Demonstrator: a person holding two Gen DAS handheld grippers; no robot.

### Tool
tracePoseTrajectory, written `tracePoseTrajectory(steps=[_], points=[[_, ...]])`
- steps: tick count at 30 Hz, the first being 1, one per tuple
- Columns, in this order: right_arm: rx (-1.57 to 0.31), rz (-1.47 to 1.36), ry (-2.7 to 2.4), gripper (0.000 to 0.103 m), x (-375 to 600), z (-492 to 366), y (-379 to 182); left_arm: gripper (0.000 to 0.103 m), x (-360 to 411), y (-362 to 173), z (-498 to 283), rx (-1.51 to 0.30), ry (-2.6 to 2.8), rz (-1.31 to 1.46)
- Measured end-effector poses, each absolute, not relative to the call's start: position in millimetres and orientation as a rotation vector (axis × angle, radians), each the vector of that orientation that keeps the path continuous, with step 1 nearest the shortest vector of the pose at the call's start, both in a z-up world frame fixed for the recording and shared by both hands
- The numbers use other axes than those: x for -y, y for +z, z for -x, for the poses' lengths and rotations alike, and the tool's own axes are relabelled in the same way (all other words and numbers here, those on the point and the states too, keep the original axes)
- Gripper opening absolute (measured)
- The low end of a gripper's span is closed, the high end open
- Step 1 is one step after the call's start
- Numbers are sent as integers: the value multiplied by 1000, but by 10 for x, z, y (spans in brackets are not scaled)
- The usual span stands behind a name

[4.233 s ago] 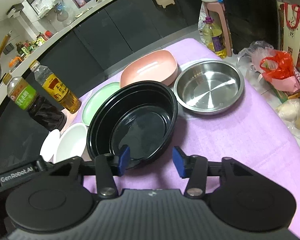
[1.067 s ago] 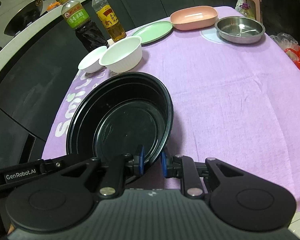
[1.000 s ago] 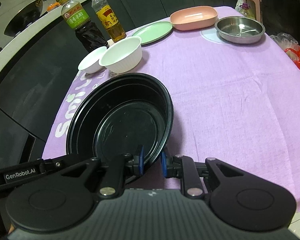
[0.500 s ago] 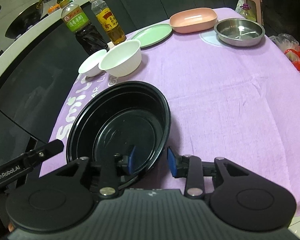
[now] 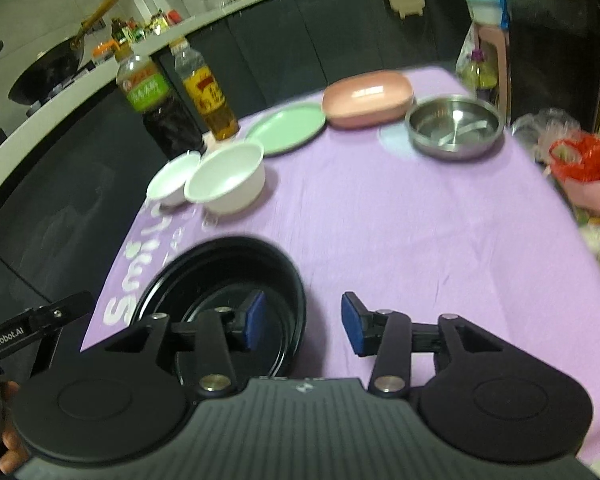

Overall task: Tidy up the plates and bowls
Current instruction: 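Open both grippers and release the black bowl, then move both grippers to the rim of the large white bowl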

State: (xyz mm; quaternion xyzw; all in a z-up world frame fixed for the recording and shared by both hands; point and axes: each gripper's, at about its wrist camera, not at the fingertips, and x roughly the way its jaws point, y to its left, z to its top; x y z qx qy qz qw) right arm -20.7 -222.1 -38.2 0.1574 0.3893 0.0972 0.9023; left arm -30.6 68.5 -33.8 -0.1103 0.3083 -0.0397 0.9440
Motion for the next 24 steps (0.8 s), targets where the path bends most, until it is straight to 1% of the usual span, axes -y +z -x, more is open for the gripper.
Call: tracePoseTrajectory(steps=[8, 24], points=[[-801, -301, 238, 46, 2145, -90, -338, 36, -785, -340, -72, -656, -31, 280], [-860, -309, 286, 46, 2034, -735, -381, 36, -705, -400, -713, -720, -16, 275]])
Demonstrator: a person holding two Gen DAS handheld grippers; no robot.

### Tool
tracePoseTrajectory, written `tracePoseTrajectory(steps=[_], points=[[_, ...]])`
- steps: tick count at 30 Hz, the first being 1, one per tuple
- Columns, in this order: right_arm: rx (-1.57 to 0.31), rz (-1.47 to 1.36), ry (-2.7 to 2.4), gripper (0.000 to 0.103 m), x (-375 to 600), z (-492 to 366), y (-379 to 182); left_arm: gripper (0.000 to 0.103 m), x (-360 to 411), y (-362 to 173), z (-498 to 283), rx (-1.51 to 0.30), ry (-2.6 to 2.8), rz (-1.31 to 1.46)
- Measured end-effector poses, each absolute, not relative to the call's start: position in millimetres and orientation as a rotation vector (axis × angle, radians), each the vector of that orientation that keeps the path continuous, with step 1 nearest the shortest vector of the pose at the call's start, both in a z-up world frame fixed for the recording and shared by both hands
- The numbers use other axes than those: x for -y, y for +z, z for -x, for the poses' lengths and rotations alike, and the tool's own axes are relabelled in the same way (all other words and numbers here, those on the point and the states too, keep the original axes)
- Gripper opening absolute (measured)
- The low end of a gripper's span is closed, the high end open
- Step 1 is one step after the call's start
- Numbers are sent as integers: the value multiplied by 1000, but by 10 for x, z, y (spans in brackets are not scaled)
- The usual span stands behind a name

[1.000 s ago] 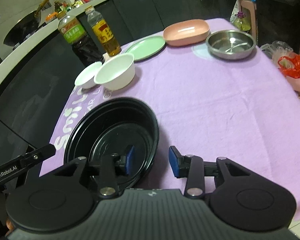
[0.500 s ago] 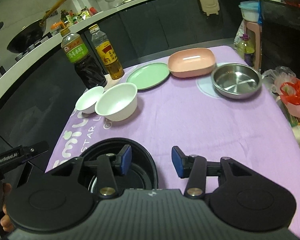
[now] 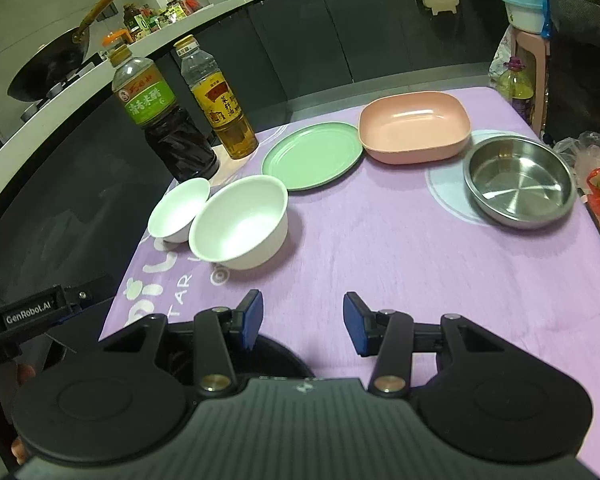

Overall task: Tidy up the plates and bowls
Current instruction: 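Move both grippers to the rim of the large white bowl, then close both grippers on the large white bowl rim and lift it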

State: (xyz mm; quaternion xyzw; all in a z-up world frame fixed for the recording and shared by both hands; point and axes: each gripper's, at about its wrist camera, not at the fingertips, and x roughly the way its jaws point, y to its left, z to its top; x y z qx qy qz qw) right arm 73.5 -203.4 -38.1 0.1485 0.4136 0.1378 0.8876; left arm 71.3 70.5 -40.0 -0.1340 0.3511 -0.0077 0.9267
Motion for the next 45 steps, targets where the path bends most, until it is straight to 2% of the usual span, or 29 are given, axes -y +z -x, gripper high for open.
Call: tracePoseTrajectory(steps=[38, 41, 43, 45], points=[[-952, -282, 345, 46, 1646, -1832, -690, 35, -430, -843, -1814, -863, -62, 279], [-962, -275, 344, 43, 1623, -1872, -739, 27, -410, -880, -1844, -862, -73, 267], [-963, -281, 353, 37, 1616, -1892, -768, 18, -396, -909, -1856, -868, -89, 260], [-972, -284, 365, 23, 1607, -1922, -813, 14, -373, -930, -1860, -875, -106, 248]])
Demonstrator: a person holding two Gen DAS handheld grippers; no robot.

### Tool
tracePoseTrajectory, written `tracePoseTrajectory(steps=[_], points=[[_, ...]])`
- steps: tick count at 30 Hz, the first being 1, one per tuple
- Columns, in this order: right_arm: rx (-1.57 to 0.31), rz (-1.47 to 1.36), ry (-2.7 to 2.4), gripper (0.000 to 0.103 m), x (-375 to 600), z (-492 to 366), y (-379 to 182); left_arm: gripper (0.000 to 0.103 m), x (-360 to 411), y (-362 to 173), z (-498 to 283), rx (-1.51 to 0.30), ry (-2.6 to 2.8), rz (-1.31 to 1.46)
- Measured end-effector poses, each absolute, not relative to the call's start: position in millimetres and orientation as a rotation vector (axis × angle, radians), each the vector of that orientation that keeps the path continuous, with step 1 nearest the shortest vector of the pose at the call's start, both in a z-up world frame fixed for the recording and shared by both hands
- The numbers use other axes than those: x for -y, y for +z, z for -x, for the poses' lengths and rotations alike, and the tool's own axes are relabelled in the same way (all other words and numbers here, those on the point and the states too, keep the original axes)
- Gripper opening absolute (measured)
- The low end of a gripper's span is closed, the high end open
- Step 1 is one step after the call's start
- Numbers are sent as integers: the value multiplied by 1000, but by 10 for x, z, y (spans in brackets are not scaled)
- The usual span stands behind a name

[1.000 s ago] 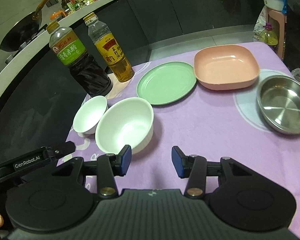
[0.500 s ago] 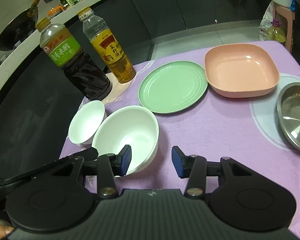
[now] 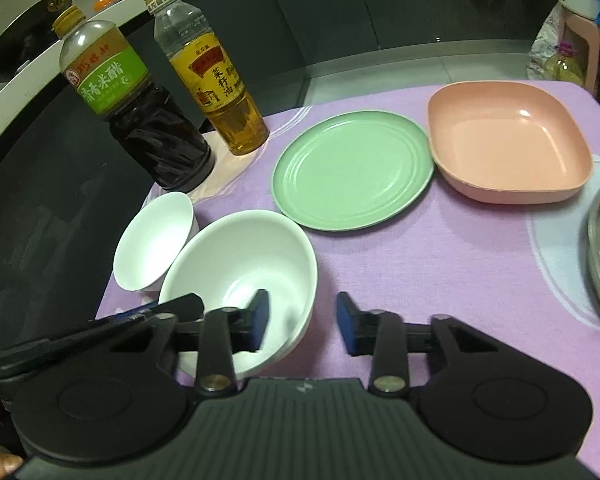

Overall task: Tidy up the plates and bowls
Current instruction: 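Close both grippers on the large white bowl rim and lift it, then carry the large white bowl and lower it into the black bowl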

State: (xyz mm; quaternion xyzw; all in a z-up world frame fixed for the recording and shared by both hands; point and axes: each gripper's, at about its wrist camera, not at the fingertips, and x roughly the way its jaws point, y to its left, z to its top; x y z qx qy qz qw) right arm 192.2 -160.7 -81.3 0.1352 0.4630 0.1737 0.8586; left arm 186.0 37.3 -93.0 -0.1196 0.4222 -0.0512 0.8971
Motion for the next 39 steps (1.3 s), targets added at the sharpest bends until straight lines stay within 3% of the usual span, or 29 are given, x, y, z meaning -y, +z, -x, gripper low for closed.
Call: tracePoseTrajectory(steps=[4, 18, 39], points=[[-989, -278, 370, 14, 1579, -1939, -882, 13, -342, -936, -1839, -857, -114, 219], [-941, -248, 362, 15, 1569, -1727, -737, 13, -314, -732, -1620, -807, -139, 203], [-810, -215, 375, 16, 1642, -734, -210, 13, -331, -201, -633, -672, -207, 190]])
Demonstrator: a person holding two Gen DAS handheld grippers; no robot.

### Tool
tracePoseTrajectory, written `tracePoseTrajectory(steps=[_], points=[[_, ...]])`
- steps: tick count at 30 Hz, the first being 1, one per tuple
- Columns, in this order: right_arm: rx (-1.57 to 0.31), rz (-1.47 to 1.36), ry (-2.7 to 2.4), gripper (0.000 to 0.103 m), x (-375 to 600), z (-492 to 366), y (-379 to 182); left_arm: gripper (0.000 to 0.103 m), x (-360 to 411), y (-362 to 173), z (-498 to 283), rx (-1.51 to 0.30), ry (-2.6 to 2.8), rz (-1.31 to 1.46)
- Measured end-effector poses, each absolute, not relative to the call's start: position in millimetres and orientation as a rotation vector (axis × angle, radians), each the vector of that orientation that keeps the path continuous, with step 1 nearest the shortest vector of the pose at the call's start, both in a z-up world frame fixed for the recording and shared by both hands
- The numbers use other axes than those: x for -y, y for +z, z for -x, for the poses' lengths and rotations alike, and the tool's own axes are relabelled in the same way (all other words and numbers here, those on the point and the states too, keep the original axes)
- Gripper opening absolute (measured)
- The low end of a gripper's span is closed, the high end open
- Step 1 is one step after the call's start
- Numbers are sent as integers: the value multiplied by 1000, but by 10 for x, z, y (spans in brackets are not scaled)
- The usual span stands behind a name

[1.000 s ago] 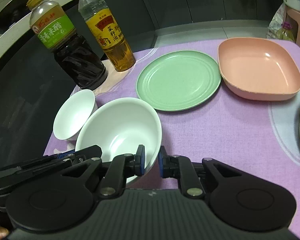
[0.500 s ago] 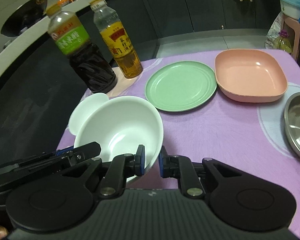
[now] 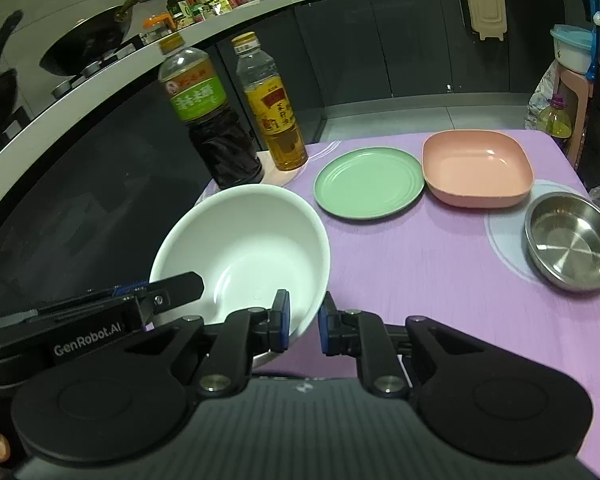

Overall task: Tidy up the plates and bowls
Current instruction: 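Carry the large white bowl and lower it into the black bowl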

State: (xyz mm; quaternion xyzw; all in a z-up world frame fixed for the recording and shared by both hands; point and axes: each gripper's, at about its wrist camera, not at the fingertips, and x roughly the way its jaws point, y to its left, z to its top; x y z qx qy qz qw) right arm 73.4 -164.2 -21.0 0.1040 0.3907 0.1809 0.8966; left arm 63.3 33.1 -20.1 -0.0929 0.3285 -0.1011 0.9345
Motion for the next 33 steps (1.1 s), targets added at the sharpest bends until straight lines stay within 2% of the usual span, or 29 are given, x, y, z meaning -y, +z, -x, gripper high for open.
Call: tracePoseTrajectory(steps=[17, 33], points=[[-785, -188, 386, 17, 1662, 4, -135, 13, -341, -148, 120, -666, -252, 164], [-847, -190, 373, 18, 1729, 292, -395, 13, -267, -415, 320, -759, -276, 130]])
